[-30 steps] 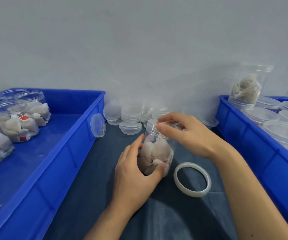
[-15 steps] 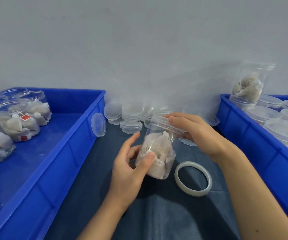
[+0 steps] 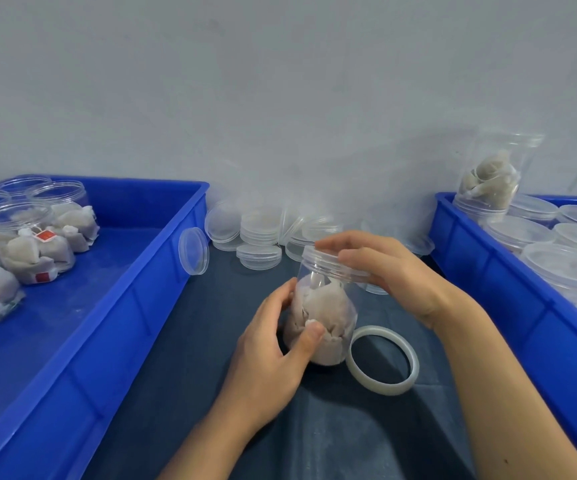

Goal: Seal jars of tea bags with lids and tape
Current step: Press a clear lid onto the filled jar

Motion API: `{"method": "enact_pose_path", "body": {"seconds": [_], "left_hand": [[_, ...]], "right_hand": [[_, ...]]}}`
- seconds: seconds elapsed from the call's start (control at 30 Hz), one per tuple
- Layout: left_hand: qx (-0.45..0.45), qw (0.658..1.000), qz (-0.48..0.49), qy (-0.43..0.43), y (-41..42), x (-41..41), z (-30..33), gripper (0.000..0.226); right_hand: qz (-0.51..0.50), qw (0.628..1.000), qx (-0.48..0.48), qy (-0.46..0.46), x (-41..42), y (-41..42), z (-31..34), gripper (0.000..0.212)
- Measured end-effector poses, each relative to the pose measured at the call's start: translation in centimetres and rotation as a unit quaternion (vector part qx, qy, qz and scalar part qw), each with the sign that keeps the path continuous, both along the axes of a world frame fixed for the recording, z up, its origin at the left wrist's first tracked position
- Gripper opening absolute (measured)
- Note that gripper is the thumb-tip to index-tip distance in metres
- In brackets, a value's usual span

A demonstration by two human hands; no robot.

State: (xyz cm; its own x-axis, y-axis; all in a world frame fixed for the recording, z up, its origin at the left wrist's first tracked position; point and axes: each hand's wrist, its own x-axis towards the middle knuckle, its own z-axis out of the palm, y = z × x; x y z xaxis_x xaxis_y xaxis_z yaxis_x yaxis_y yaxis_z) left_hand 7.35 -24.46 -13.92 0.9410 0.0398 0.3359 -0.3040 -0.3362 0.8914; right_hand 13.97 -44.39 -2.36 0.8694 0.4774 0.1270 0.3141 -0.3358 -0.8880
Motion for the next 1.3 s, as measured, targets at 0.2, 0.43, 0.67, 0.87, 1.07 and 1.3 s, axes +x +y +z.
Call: {"method": "enact_pose_path", "body": {"seconds": [0.2,0.43,0.67,0.87,1.07,1.3], "left_hand": [[0.033,0.999,-0.012,0.018,-0.5,-0.2,0.2,0.094],[-0.213,0.973,-0.084,-0.008,0.2,-0.3,1.3,0.046],[-0.304,0.946,-0.110,0.015,0.6,0.1,1.2,0.063],[-0.199,0.979,-0.035,-0.039,-0.1,0.1,0.9,0.055],[-0.071,0.990,0.100,-0.062,-0.5,-0.2,0.7,0.090],[0.044,0.975,0.195,-0.102,-0.7,-0.8,1.2,0.088]], "right_hand": [[0.022,1.000,-0.011,-0.019,0.0,0.5,-0.2,0.026],[0.059,0.995,0.072,0.020,-0.1,0.9,-0.3,0.035],[0.074,0.993,0.083,0.033,-0.4,1.6,-0.4,0.036],[0.040,0.998,0.055,0.006,-0.6,1.5,0.1,0.030],[-0.035,0.998,0.000,-0.045,-0.4,2.4,0.1,0.029],[-0.068,0.991,-0.076,-0.086,-0.8,3.3,0.6,0.054]]}}
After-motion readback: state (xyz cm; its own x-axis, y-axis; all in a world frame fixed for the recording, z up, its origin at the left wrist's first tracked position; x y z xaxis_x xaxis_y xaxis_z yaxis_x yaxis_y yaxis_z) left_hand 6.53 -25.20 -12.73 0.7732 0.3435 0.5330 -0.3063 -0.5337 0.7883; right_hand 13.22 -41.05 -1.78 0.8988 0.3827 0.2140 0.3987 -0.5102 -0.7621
